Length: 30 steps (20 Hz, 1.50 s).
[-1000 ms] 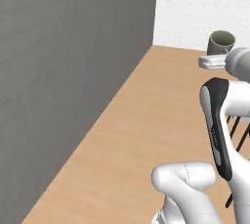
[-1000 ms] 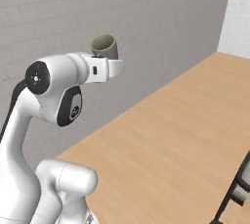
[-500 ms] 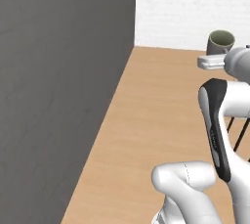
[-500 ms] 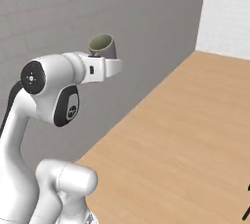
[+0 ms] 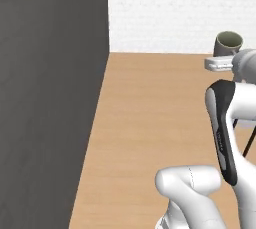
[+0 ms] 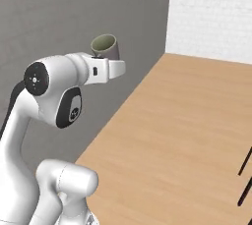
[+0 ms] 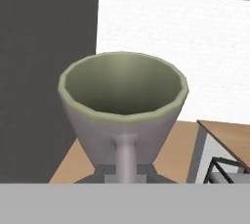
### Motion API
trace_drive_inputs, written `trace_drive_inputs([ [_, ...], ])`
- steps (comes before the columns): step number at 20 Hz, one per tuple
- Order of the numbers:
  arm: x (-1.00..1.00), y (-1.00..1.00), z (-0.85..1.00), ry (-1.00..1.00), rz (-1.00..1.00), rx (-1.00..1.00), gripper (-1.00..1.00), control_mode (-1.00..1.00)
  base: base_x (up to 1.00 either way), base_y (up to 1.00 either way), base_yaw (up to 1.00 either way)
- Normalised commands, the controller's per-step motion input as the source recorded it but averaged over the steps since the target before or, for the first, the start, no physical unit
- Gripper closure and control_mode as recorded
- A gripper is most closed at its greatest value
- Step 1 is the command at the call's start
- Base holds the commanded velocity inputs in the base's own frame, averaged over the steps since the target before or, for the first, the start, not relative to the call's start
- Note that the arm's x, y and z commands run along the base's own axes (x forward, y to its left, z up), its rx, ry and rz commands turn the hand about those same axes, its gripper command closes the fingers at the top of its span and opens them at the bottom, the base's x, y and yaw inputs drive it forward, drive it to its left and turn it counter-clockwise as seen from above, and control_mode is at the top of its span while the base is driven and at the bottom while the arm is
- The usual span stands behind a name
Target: Gather all objects into one cabinet and sort the glasses and bowls to opposite sides.
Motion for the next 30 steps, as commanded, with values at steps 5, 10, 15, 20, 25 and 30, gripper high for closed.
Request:
trace_drive_inputs([
  [5, 0.00, 0.00, 0.00, 0.00, 0.00, 0.00, 1.00, 1.00, 1.00, 0.48, -0.17],
  [10, 0.00, 0.00, 0.00, 0.00, 0.00, 0.00, 1.00, 1.00, 1.00, 0.59, -0.15],
  [15, 0.00, 0.00, 0.00, 0.00, 0.00, 0.00, 1.00, 1.00, 1.00, 0.14, -0.21],
  [20, 0.00, 0.00, 0.00, 0.00, 0.00, 0.00, 1.00, 1.00, 1.00, -0.06, -0.27],
  [25, 0.00, 0.00, 0.00, 0.00, 0.00, 0.00, 1.00, 1.00, 1.00, -0.02, -0.19],
  [30, 0.00, 0.00, 0.00, 0.00, 0.00, 0.00, 1.00, 1.00, 1.00, 0.00, -0.17],
])
